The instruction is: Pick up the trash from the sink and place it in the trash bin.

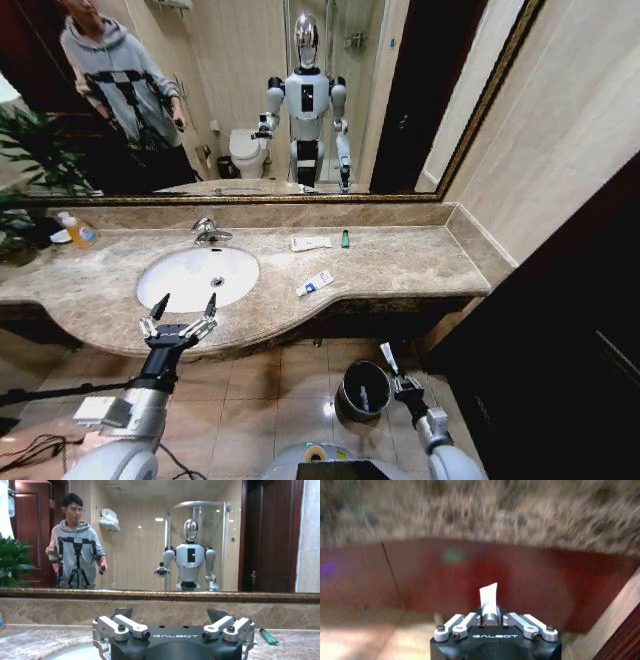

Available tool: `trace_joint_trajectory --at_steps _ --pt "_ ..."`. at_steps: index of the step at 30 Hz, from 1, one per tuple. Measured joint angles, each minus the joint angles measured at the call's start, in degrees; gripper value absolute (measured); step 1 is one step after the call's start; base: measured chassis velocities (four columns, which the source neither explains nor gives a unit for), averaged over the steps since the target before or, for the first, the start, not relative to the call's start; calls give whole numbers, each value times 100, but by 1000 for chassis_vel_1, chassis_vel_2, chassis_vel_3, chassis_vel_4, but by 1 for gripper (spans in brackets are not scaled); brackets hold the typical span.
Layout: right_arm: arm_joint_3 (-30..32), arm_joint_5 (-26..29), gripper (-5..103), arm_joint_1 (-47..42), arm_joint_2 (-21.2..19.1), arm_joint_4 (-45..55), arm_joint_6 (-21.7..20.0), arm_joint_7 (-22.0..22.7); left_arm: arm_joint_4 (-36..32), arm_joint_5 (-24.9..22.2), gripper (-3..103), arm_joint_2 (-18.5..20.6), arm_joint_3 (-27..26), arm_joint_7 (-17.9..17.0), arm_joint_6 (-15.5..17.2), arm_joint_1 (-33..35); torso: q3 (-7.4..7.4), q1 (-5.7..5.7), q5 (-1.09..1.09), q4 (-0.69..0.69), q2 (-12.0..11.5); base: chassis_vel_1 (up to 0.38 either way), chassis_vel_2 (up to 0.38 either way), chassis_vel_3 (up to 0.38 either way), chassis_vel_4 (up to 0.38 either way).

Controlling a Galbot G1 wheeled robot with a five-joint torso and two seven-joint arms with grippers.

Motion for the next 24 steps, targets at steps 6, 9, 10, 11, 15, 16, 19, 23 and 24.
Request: trace_joint_trajectory --at_steps 6,9,10,11,15,16,19,23,24 --pt "-227 -371 18 391 -61 -828 -71 -73 0 0 100 0 0 0 0 0 0 0 0 0 0 0 0 0 0" --pt "-299 -688 18 601 -48 -1250 -75 -116 0 0 100 0 0 0 0 0 0 0 -1 0 0 0 0 0 0" --pt "-313 -768 18 661 -41 -1369 -62 -131 0 0 100 0 0 0 0 0 0 0 0 0 0 0 0 0 0" --pt "-313 -768 18 661 -41 -1369 -62 -131 0 0 100 0 0 0 0 0 0 0 0 0 0 0 0 0 0" --pt "-374 -1080 18 1016 -3 -2064 82 -189 0 0 100 0 0 0 0 0 0 0 0 0 0 0 0 0 0" --pt "-399 -1139 18 1129 8 -2304 108 -196 0 0 100 0 0 0 0 0 0 0 0 0 0 0 0 0 0" --pt "-439 -1228 18 1325 12 -2672 175 -200 0 0 100 0 0 0 0 0 0 0 -1 -1 0 0 0 0 0" --pt "-503 -1369 18 1704 39 -3326 267 -215 0 0 100 0 0 0 0 0 0 0 0 0 0 0 0 0 0" --pt "-521 -1399 18 1822 51 -3505 299 -225 0 0 100 0 0 0 0 0 0 0 -1 -1 0 0 0 0 0"
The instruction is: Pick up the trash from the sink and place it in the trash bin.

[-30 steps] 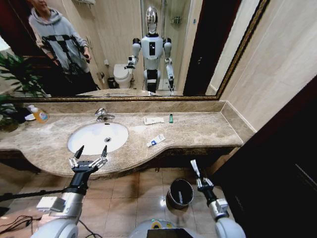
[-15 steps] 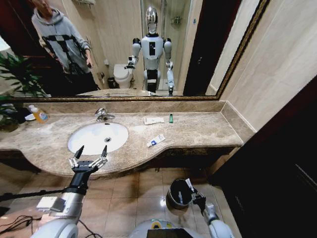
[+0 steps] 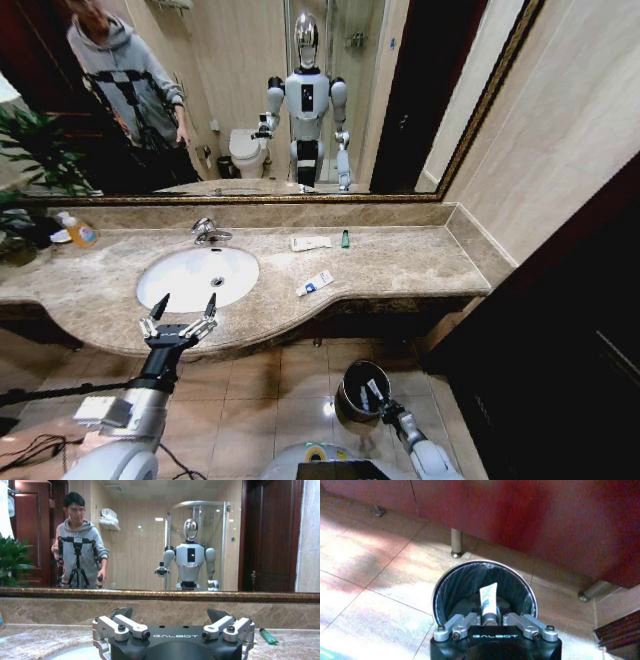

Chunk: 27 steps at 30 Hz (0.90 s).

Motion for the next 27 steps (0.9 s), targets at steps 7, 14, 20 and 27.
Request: trace_joint_trajectory --at_steps 7,14,20,27 --pt "-41 -97 18 454 75 -679 214 -61 0 0 100 0 0 0 0 0 0 0 1 0 0 0 0 0 0" --pt "-62 -108 18 664 42 -948 262 -172 0 0 100 0 0 0 0 0 0 0 0 0 0 0 0 0 0" --pt "-67 -88 38 690 -8 -980 278 -339 0 0 100 0 0 0 0 0 0 0 0 0 0 0 0 0 0" --pt "-64 -91 65 620 30 -849 266 -367 0 0 100 0 0 0 0 0 0 0 1 0 0 0 0 0 0"
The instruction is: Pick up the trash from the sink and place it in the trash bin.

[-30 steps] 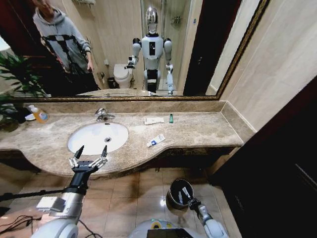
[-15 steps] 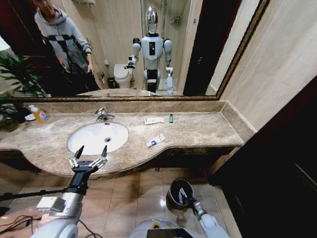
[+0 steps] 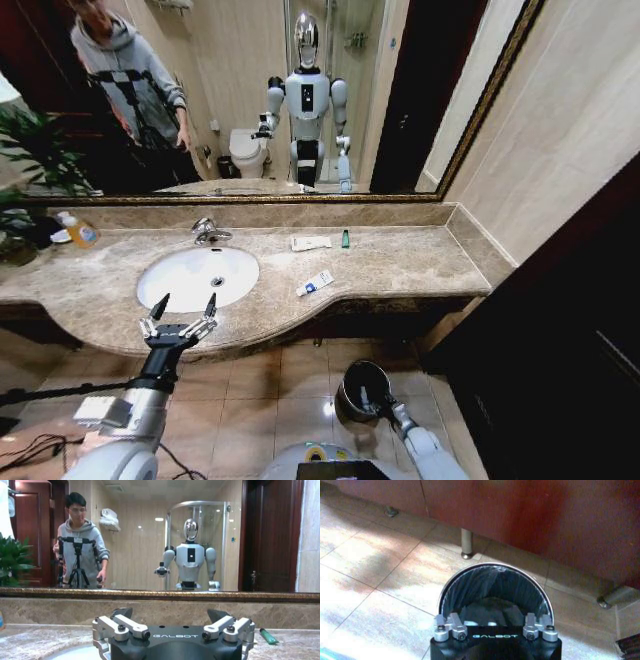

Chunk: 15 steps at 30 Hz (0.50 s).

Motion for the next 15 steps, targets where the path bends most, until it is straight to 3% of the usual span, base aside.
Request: trace_joint_trajectory --at_steps 1,3,7,10,15 --pt "2 -2 70 -23 1 33 -5 -4 0 0 100 0 0 0 0 0 0 0 0 0 0 0 0 0 0" --pt "4 -3 70 -40 2 61 -8 -5 0 0 100 0 0 0 0 0 0 0 -1 0 0 0 0 0 0" --pt "28 -3 91 -178 26 248 -30 -7 0 0 100 0 0 0 0 0 0 0 -1 0 0 0 0 0 0" --pt "41 0 99 -277 37 383 -62 -7 0 0 100 0 0 0 0 0 0 0 0 0 0 0 0 0 0" --pt "64 34 100 -467 36 644 -109 -7 0 0 100 0 0 0 0 0 0 0 0 0 0 0 0 0 0"
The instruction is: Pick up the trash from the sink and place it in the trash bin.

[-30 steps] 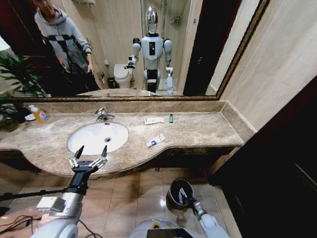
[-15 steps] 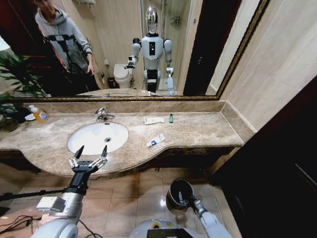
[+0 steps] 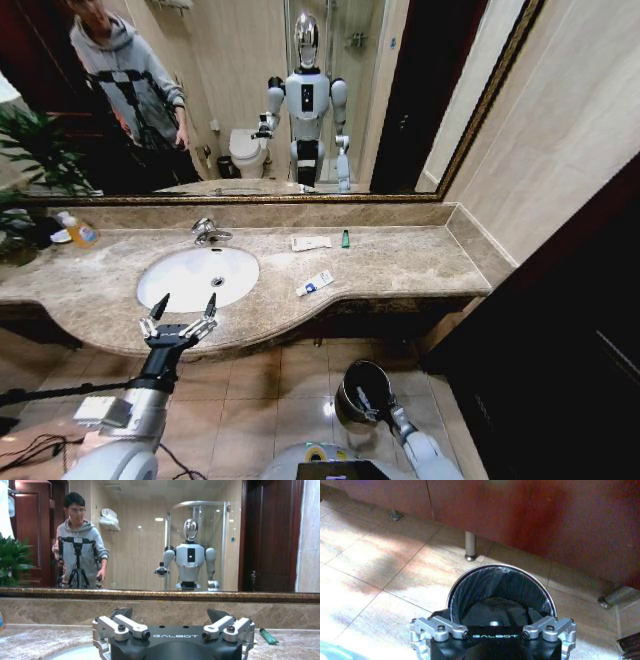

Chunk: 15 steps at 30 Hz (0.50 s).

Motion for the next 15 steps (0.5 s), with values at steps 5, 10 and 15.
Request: trace_joint_trajectory --at_steps 5,10,15 --pt "19 70 100 -206 -9 304 -50 16 -1 0 100 0 0 0 0 0 0 0 0 0 0 0 0 0 0" --pt "52 269 100 -778 -65 1322 -188 362 0 0 100 0 0 0 0 0 0 0 1 0 0 0 0 0 0" --pt "200 492 100 -1402 -225 2471 -6 811 -1 0 100 0 0 0 0 0 0 0 1 0 0 0 0 0 0"
